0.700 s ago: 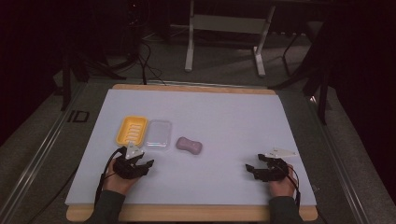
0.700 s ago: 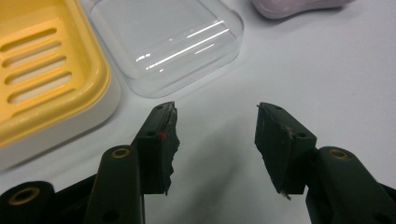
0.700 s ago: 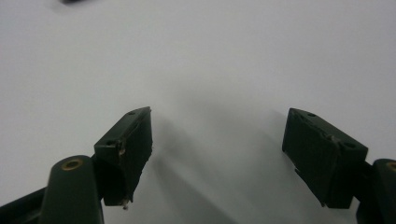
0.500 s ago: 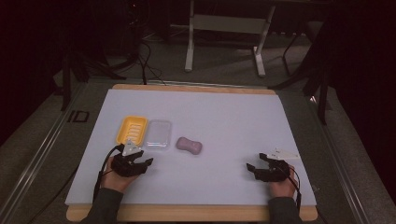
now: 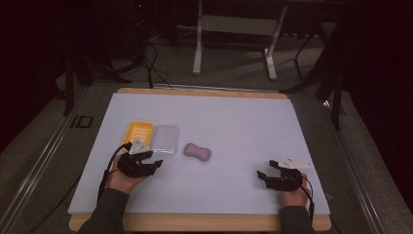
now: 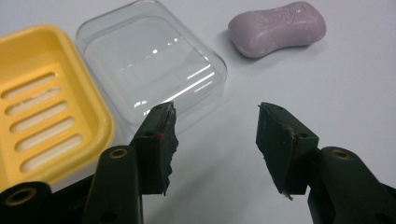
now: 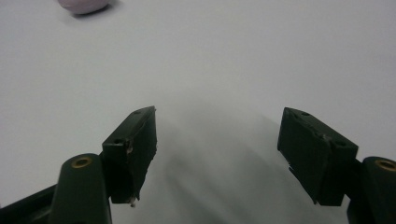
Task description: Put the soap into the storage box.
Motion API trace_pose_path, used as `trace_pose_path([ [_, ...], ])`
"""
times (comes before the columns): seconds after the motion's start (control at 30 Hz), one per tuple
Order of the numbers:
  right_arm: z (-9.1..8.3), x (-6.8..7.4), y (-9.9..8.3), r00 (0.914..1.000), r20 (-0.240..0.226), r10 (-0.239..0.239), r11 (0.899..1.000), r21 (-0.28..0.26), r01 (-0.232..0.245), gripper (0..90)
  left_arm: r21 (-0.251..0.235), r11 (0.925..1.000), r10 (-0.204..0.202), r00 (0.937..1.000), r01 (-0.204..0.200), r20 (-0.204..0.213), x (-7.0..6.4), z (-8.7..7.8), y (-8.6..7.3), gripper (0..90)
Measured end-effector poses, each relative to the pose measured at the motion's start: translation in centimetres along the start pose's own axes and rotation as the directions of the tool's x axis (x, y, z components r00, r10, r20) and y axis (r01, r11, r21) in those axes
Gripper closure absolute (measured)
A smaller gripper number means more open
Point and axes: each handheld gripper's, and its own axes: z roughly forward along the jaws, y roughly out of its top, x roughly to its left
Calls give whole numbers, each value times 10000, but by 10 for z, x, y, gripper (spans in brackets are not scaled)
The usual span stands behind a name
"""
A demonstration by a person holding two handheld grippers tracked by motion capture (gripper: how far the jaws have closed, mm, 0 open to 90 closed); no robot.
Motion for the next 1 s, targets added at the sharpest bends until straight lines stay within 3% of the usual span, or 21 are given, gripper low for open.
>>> trace_pose_path([
  [0.57,-2,0,0,10000,78,24,9999,-143,-23,282,143,9953,943,9937,-953,603,-8,13,33,485],
  [1.0,-3,0,-1,10000,7,28,9997,-245,-28,264,55,9935,1126,9883,-1138,1032,-7,21,48,483],
])
